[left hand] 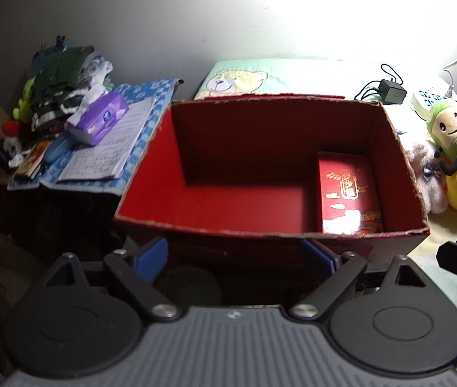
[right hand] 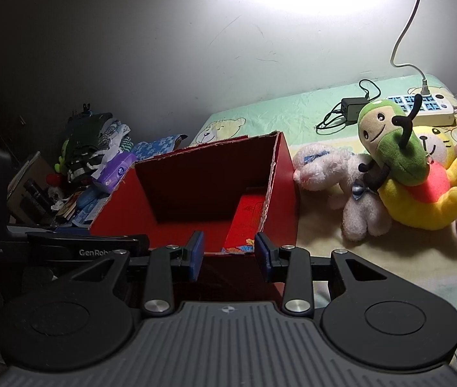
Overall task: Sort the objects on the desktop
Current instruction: 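Move the right gripper back toward the patterned cloth doll, then grasp the patterned cloth doll with the right gripper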
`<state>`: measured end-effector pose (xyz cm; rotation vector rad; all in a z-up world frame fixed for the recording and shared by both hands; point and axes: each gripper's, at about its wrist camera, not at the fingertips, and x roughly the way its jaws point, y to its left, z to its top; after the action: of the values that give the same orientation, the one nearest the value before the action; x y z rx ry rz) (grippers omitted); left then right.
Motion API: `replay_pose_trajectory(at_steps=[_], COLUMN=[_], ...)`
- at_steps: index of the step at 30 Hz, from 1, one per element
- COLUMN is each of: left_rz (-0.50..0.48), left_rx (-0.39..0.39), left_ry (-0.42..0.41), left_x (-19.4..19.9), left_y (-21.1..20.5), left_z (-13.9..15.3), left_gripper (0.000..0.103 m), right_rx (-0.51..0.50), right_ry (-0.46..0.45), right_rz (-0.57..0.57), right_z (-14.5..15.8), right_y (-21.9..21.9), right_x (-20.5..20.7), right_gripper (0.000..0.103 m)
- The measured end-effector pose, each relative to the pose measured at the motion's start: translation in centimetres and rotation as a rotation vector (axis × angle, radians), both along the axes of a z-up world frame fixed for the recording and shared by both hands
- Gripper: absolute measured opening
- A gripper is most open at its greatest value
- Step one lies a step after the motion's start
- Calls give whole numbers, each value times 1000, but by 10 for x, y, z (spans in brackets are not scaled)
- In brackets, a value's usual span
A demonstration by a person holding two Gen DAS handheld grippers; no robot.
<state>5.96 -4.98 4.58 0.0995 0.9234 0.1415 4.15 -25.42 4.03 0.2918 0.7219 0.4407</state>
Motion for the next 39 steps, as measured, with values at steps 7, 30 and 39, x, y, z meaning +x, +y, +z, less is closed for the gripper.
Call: replay_pose_trajectory(at_steps=[7,30,39], left_rz=[-52,-260,-326], left_rx=[-91,-287,-353], left_ry=[22,133,163], left_x=[-27,-40,-33], left_y=[-1,-9,-8], left_z=[-22,-96,-105], left_gripper=[91,80,81], right_rx=[23,186,173], right_ry=[71,454,507], right_rz=[48,182,197], right_z=[-20,-85,-96], right_y=[-6,25,40], right_x=[-8,7,17], right_gripper=[39,39,47])
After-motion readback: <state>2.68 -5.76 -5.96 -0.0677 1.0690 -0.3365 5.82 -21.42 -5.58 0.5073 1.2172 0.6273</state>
